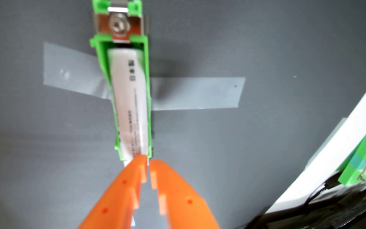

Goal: Insert Battery

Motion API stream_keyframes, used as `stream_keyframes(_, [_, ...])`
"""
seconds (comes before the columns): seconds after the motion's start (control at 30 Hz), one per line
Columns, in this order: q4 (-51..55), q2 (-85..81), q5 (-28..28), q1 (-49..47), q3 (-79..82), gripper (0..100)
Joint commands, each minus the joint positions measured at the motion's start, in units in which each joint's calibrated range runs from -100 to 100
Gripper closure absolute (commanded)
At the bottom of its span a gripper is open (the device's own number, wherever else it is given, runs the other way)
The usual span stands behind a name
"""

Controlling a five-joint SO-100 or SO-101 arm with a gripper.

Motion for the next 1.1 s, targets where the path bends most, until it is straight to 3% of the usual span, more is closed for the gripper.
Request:
stream_keyframes(0.0, [-0.4,-1.4,0.1,0.4,0.1,98])
stream_keyframes(1.07, [-0.6,-1.4,0.1,1.2,2.7,98])
